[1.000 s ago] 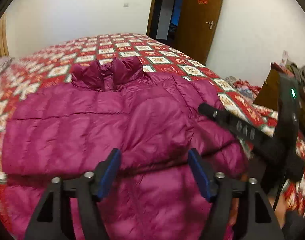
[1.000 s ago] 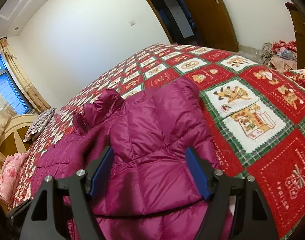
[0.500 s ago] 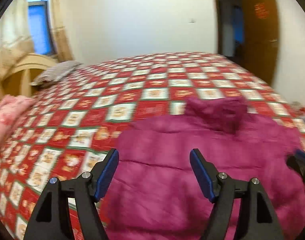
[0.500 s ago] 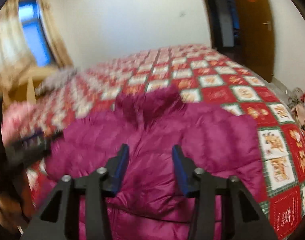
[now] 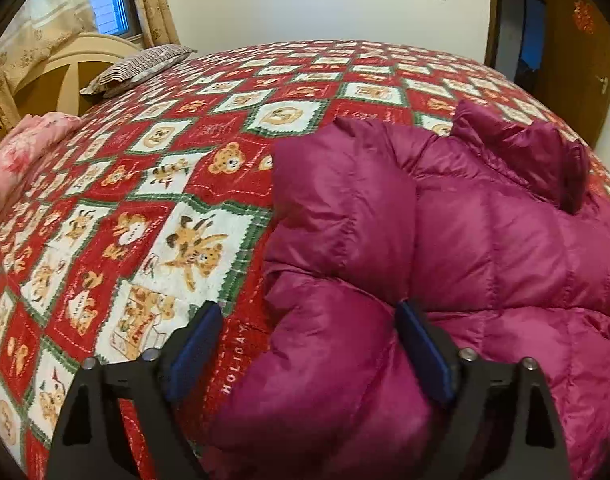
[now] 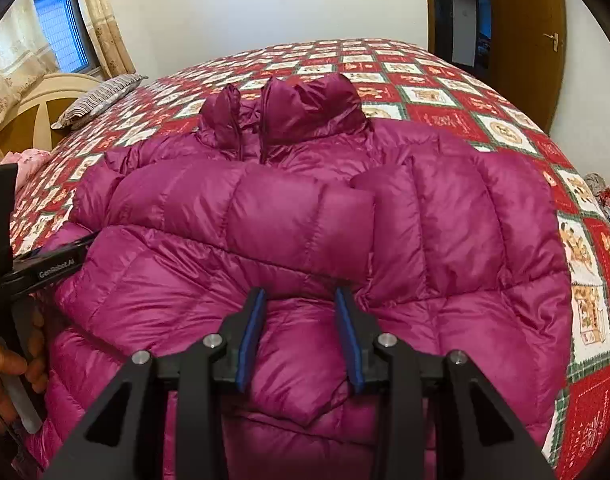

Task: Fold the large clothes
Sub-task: 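Grasp the jacket hem with both tools side by side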

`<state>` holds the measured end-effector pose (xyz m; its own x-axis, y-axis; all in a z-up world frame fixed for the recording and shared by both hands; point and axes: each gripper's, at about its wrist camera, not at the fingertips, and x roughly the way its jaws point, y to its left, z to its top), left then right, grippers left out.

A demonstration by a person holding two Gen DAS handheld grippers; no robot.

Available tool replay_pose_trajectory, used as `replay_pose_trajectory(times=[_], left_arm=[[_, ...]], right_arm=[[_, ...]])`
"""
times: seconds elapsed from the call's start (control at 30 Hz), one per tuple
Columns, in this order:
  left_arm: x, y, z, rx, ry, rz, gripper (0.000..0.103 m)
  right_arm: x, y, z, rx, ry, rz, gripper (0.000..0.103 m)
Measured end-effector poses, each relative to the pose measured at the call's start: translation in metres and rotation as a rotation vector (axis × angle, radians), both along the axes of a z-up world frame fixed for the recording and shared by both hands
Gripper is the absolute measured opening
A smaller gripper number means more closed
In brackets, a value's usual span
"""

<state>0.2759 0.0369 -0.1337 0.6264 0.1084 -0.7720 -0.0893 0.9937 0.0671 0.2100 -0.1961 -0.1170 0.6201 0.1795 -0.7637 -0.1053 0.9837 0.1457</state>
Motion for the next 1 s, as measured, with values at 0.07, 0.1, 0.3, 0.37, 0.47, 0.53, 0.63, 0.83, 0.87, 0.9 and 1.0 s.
replay_pose_trajectory(times=[0.07,0.1,0.3,0.37,0.47,0.53,0.63,0.83,0.87,0.9,1.0], left_arm=[[-0.001,0.002,0.005,-0.018,0.009,-0.023,0.090],[-0.002,0.002,0.011,-0.028,0.025,-0.059,0.090],[-0.003,0.000,0.071,-0.071,-0.084,-0.145,0.090],[0.010,-0.004,0.085,-0.086,-0.090,-0.145,0.090],[0.042,-0.014,0.103,-0.116,-0.086,-0.150,0.090],[0.062,-0.021,0.108,-0.119,-0.075,-0.164,0.090],[0.082,-0.033,0.110,-0.125,-0.062,-0.188,0.090],[0.118,-0.059,0.098,-0.142,-0.004,-0.209,0.090],[0.123,-0.062,0.097,-0.144,0.009,-0.208,0.090],[0.126,-0.064,0.096,-0.147,0.015,-0.209,0.090],[0.130,-0.071,0.094,-0.161,0.015,-0.218,0.090]], right_arm=[[0.003,0.000,0.004,-0.004,0.025,0.004,0.040],[0.006,0.000,0.008,-0.004,0.040,0.009,0.042],[0.029,-0.009,0.071,0.023,-0.058,-0.021,0.073],[0.052,-0.012,0.085,0.062,-0.050,-0.054,0.073],[0.095,-0.009,0.089,0.090,0.007,-0.124,0.073],[0.125,-0.016,0.086,0.130,0.058,-0.179,0.075],[0.170,-0.019,0.075,0.192,0.135,-0.237,0.084],[0.217,-0.005,0.037,0.140,0.287,-0.255,0.085],[0.217,-0.002,0.029,0.140,0.314,-0.233,0.082],[0.214,-0.002,0.026,0.134,0.323,-0.215,0.077],[0.193,-0.008,0.033,0.091,0.298,-0.164,0.030]])
